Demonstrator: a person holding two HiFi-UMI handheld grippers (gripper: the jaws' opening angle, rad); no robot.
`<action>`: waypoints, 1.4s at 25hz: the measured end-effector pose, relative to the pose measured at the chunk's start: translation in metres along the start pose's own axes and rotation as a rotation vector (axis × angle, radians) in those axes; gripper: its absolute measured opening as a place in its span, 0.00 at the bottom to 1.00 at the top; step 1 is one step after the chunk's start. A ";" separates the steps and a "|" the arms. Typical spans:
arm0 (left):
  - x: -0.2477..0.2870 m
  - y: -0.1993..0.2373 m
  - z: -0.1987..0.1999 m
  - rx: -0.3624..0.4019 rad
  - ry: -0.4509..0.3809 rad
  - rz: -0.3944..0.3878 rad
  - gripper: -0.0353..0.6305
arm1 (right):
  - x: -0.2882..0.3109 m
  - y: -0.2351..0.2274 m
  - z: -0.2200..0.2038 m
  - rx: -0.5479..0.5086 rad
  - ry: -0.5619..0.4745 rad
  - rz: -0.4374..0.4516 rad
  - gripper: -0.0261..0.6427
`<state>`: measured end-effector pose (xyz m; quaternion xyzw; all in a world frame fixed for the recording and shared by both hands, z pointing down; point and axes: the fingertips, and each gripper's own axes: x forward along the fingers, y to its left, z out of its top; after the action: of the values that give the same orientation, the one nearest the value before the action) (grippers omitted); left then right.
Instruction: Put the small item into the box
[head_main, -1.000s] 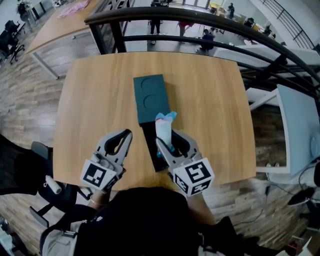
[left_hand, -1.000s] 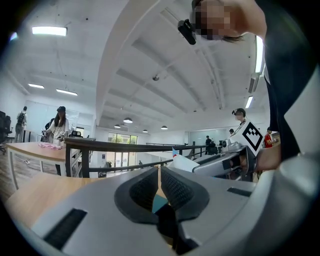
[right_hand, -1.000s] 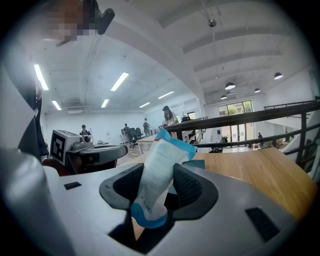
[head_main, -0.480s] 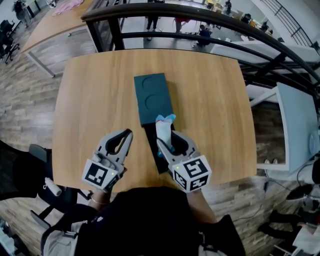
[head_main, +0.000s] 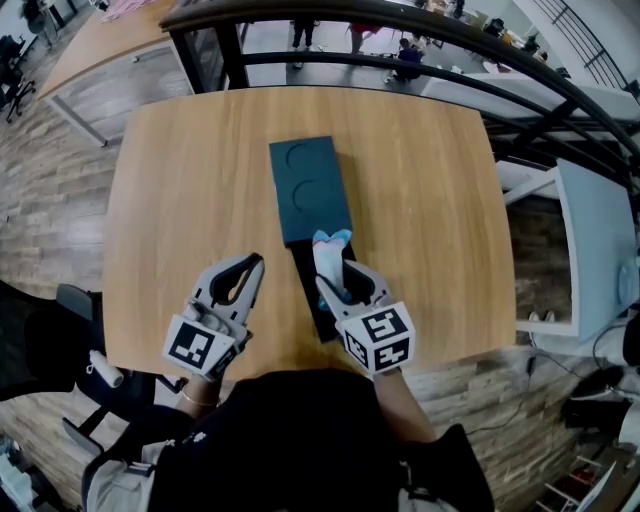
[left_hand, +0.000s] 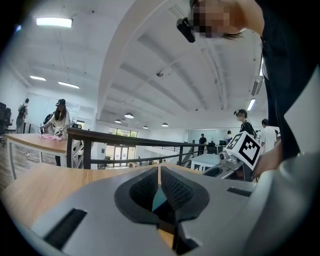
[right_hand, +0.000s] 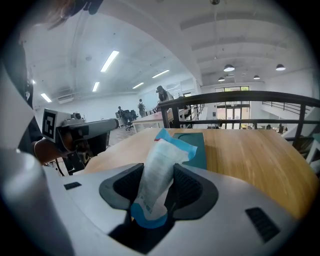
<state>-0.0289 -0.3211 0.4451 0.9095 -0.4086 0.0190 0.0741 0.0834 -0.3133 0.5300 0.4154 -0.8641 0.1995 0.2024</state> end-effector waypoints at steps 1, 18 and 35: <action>0.000 0.000 -0.001 0.001 0.002 0.002 0.09 | 0.002 0.000 -0.003 0.000 0.008 0.000 0.32; -0.006 0.010 -0.004 0.006 0.005 0.022 0.09 | 0.034 0.001 -0.056 -0.033 0.219 0.020 0.32; -0.011 0.010 -0.003 0.004 -0.004 0.050 0.09 | 0.056 0.003 -0.089 -0.045 0.374 0.047 0.33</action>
<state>-0.0442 -0.3191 0.4482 0.8993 -0.4311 0.0199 0.0709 0.0656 -0.3020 0.6326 0.3464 -0.8250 0.2587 0.3640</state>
